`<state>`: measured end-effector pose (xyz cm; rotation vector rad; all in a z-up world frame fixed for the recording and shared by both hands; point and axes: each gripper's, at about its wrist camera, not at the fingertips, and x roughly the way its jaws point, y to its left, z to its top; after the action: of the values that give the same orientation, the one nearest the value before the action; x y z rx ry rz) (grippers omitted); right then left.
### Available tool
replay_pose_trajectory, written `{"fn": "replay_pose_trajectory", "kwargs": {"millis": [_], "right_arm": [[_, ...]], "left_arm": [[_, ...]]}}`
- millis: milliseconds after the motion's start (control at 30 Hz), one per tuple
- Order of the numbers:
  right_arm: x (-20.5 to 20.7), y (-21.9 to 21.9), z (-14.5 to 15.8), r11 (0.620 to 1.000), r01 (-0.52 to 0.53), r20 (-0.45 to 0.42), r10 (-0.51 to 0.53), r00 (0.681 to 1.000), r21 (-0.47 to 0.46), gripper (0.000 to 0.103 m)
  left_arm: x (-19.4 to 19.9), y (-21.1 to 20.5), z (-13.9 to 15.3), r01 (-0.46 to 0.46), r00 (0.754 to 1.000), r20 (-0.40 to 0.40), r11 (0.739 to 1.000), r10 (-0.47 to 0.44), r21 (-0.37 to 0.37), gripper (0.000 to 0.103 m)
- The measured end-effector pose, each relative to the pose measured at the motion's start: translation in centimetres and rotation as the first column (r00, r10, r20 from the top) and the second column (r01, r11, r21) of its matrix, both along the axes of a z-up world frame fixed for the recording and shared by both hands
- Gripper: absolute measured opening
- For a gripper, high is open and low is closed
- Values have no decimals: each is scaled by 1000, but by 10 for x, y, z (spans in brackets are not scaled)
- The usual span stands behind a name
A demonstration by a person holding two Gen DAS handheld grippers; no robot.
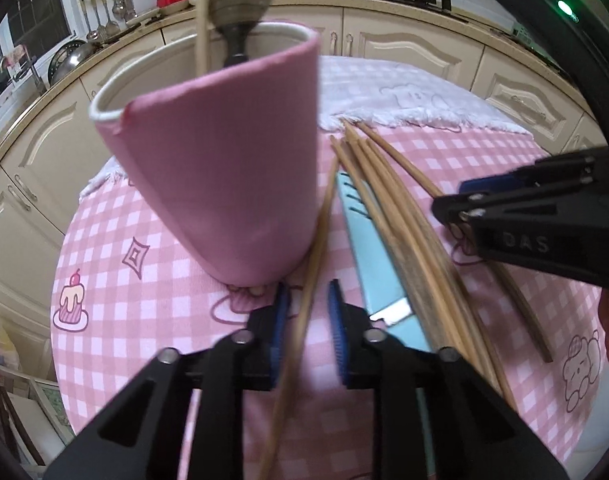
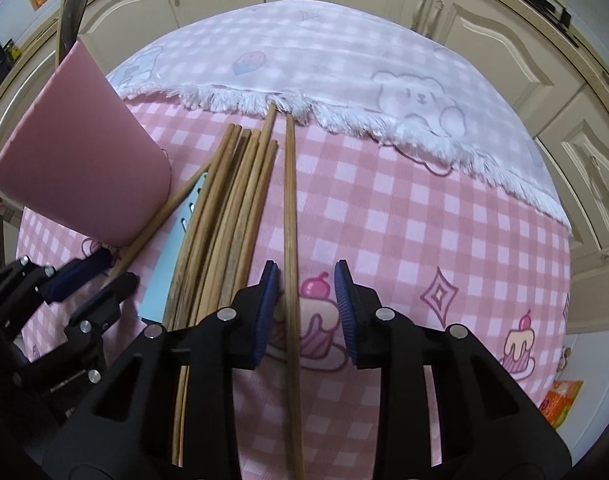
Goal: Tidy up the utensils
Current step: 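Grasp another chopstick from the pile with the right tool, then lower both chopsticks into the pink cup and open both tools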
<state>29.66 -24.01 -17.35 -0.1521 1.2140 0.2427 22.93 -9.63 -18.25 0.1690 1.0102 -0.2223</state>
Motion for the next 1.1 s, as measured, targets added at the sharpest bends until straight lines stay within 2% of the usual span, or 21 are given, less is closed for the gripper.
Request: {"fn": "replay_pose_trajectory", "kwargs": {"millis": [67, 100, 133, 300, 433, 533, 633, 667, 800, 867, 967, 1033, 1100], "right_arm": [[-1, 2, 0, 999, -35, 6, 35, 999, 2, 23], [-3, 2, 0, 999, -43, 6, 43, 999, 14, 11], [-4, 1, 0, 998, -45, 5, 45, 999, 32, 6], [-22, -19, 6, 983, 1, 40, -9, 999, 182, 6], [-42, -41, 24, 954, 35, 104, -69, 992, 298, 6], [-58, -55, 39, 926, 54, 153, -119, 981, 374, 6], [-75, -62, 61, 895, 51, 219, -163, 962, 443, 6], [-81, -65, 71, 883, 49, 252, -186, 950, 466, 6], [-88, -63, 115, 842, 23, 362, -256, 896, 538, 6], [-88, -58, 131, 831, 7, 404, -278, 871, 556, 6], [-87, -48, 161, 826, -31, 490, -303, 817, 562, 6], [-82, -41, 175, 823, -54, 534, -316, 785, 566, 6], [-73, -32, 185, 814, -76, 560, -326, 762, 576, 6]], "left_arm": [[-2, -7, 0, 11, 1000, 0, 1000, -11, 14, 5], [0, -13, -2, 11, 1000, 1, 1000, -11, 16, 5], [-1, -13, -2, 14, 1000, -8, 1000, -14, -4, 5], [-16, -4, 4, 40, 999, -5, 996, -41, -77, 5], [-35, 4, 18, 92, 995, 45, 985, -86, -145, 5], [-48, 13, 38, 134, 986, 122, 970, -111, -203, 5], [-63, 22, 67, 202, 961, 242, 942, -138, -267, 5], [-71, 27, 83, 244, 939, 311, 923, -148, -297, 5], [-83, 49, 128, 298, 876, 471, 888, -108, -350, 5], [-80, 62, 148, 299, 850, 523, 876, -64, -378, 5], [-72, 80, 169, 289, 811, 585, 866, 4, -407, 5], [-62, 82, 175, 282, 797, 603, 861, 36, -424, 5], [-51, 88, 178, 279, 790, 609, 841, 73, -463, 5]]}}
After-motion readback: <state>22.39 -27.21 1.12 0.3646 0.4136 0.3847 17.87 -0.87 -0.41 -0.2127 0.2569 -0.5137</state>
